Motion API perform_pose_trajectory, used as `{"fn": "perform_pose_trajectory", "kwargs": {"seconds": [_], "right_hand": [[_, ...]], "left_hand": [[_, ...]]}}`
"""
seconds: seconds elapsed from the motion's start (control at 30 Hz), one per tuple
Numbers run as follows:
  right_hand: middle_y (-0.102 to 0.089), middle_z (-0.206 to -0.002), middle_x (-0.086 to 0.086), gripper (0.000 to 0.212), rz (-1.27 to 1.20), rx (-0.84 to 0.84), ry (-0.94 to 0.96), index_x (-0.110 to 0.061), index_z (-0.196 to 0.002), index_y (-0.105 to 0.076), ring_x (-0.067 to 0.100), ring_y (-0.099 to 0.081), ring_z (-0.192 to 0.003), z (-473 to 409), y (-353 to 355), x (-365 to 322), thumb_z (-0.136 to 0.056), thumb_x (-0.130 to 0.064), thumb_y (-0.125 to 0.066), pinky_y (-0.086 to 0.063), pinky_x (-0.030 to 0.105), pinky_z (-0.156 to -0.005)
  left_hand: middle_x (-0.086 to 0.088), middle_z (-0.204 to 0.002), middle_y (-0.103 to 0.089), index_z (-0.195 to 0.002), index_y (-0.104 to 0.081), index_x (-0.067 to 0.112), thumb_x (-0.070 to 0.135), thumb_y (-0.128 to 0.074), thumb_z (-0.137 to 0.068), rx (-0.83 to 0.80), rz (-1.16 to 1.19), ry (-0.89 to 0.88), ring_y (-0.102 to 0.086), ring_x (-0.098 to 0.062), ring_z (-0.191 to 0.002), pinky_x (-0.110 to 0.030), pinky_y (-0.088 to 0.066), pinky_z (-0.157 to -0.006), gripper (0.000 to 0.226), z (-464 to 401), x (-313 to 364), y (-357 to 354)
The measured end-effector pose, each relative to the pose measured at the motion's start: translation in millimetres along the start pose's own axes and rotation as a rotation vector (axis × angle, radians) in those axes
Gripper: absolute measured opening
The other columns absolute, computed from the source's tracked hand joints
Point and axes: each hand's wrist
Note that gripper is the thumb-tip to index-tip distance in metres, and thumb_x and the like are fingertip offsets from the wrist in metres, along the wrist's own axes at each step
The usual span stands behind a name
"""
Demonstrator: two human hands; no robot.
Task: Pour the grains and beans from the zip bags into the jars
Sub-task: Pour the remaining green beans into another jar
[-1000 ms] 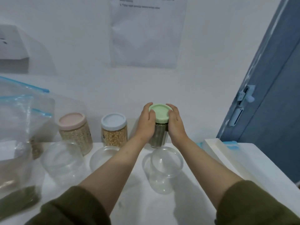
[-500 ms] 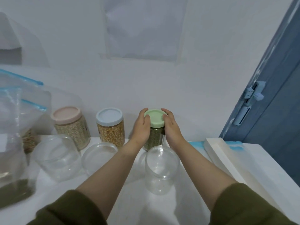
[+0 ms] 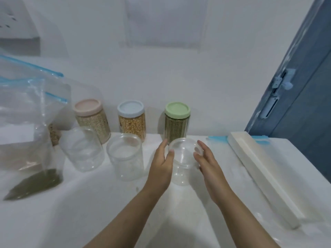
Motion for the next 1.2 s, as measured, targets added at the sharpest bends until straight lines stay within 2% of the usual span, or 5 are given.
{"fn": "perform_pose_trajectory", "kwargs": {"seconds": [0.13, 0.47, 0.73, 0.87, 1.2], "right_hand": [[-0.047, -0.12, -0.038, 0.038, 0.038, 0.006, 0.011, -0.049, -0.137, -0.044, -0.02, -0.044, -0.104, 32.8, -9.9, 2.2, -0.102, -0.034, -0.051, -0.037, 0.005, -0.076], [-0.063, -0.111, -0.015, 0.013, 0.021, 0.115, 0.061, -0.03, -0.113, -0.057, -0.002, -0.058, -0.103, 130.8, -69.3, 21.8, -0.101, -0.025, -0.053, -0.043, 0.013, -0.081], [-0.063, -0.101, -0.016, 0.007, -0.035, 0.075, 0.101, -0.021, -0.107, -0.057, -0.008, -0.059, -0.09, 171.7, -117.0, 22.9, -0.102, -0.02, -0.052, -0.043, 0.007, -0.075], [-0.066, -0.101, -0.015, 0.009, -0.057, 0.089, 0.113, -0.02, -0.107, -0.061, -0.003, -0.061, -0.092, 177.4, -128.7, 22.8, -0.101, -0.02, -0.054, -0.044, 0.008, -0.077], [-0.065, -0.102, -0.014, 0.013, 0.005, 0.094, 0.085, -0.024, -0.106, -0.06, 0.001, -0.059, -0.095, 161.5, -132.0, 22.3, -0.102, -0.02, -0.049, -0.043, 0.013, -0.077]], "left_hand": [[0.022, -0.131, -0.055, -0.137, -0.047, 0.039, 0.041, -0.037, -0.106, -0.049, 0.012, 0.049, -0.05, 0.007, -0.12, -0.009, -0.037, -0.093, 0.033, 35.4, -9.9, 15.5], [0.024, -0.114, -0.061, -0.118, -0.056, 0.038, 0.026, -0.041, -0.106, 0.049, 0.023, -0.02, -0.054, 0.006, -0.112, -0.017, -0.039, -0.09, 0.022, 125.2, -25.9, 77.3], [0.017, -0.098, -0.065, -0.104, -0.056, 0.033, 0.021, -0.045, -0.103, 0.134, 0.161, 0.009, -0.06, -0.003, -0.096, -0.022, -0.043, -0.08, 0.017, 141.8, -35.6, 117.1], [0.01, -0.115, -0.067, -0.107, -0.058, 0.034, 0.038, -0.043, -0.087, 0.112, 0.246, 0.007, -0.06, -0.01, -0.111, -0.033, -0.045, -0.094, 0.025, 140.6, -43.4, 127.5], [0.008, -0.119, -0.068, -0.116, -0.057, 0.028, 0.029, -0.039, -0.079, 0.008, 0.312, 0.019, -0.057, -0.009, -0.117, -0.03, -0.041, -0.096, 0.041, 130.3, -54.5, 136.2]]}}
Point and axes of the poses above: each hand's wrist, its own z-axis away from the middle knuckle, its own y-axis out of the back of the hand, x = y × z
